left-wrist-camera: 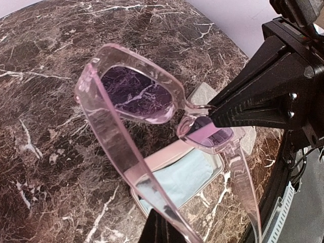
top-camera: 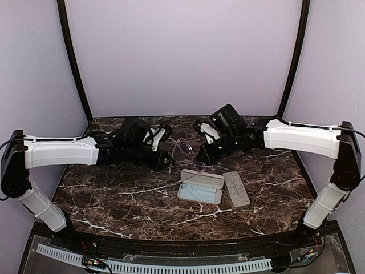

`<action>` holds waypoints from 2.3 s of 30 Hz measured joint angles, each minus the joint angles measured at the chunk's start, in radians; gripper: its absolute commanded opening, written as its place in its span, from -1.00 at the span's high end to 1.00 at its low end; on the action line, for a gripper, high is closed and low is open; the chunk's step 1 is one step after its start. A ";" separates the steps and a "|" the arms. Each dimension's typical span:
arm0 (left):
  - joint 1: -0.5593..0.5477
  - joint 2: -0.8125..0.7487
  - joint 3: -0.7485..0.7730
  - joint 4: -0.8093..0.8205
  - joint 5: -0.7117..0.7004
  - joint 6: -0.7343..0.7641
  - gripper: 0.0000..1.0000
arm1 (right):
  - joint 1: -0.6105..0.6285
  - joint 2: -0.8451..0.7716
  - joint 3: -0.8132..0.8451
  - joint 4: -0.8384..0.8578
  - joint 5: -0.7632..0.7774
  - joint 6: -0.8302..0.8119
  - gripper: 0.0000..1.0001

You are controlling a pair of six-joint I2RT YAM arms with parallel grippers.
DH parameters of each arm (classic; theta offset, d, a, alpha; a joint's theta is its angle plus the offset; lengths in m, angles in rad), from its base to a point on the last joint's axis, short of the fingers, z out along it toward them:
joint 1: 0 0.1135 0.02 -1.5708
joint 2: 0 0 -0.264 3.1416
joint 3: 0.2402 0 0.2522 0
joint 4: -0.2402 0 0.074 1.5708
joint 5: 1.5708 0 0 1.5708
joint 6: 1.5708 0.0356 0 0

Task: Organize the sunglasses
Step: Fold the left temple of the sunglasses on the sunglasses, then fold the right temple of the sunglasses on the sunglasses.

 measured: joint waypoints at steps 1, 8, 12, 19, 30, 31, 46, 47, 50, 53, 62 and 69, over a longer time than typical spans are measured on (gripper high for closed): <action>-0.003 0.008 0.008 -0.001 0.002 0.000 1.00 | 0.001 0.000 0.000 0.000 0.000 0.000 1.00; -0.037 0.061 0.071 -0.018 -0.016 0.003 0.98 | 0.003 0.000 0.000 0.001 0.001 0.001 1.00; -0.058 0.106 0.116 -0.052 -0.053 0.012 0.98 | 0.006 0.000 0.000 0.002 0.000 0.005 1.00; -0.082 0.178 0.163 -0.077 -0.082 0.025 0.99 | 0.014 0.002 0.000 0.014 -0.003 0.018 1.00; -0.085 0.194 0.175 -0.060 -0.077 0.039 0.95 | 0.021 0.002 -0.031 0.066 -0.031 0.043 1.00; -0.085 0.194 0.175 -0.058 -0.077 0.040 0.94 | 0.021 0.002 -0.034 0.068 -0.031 0.044 1.00; -0.085 -0.043 -0.052 -0.035 -0.153 0.066 0.52 | 0.011 0.002 -0.040 0.066 -0.025 0.045 1.00; -0.085 -0.079 -0.067 -0.035 -0.158 0.070 0.50 | 0.010 0.002 -0.040 0.065 -0.024 0.045 1.00; -0.085 -0.177 -0.103 -0.031 -0.164 0.084 0.39 | 0.009 0.002 -0.040 0.063 -0.022 0.045 1.00; -0.087 -0.264 -0.147 -0.026 -0.163 0.105 0.18 | 0.007 0.002 -0.040 0.058 -0.021 0.045 1.00; -0.143 -0.407 -0.271 -0.026 -0.125 0.147 -0.67 | 0.005 0.003 -0.029 0.040 -0.018 0.038 1.00; -0.193 -0.330 -0.259 -0.033 -0.107 0.208 -0.79 | 0.005 0.010 -0.011 0.030 -0.019 0.034 1.00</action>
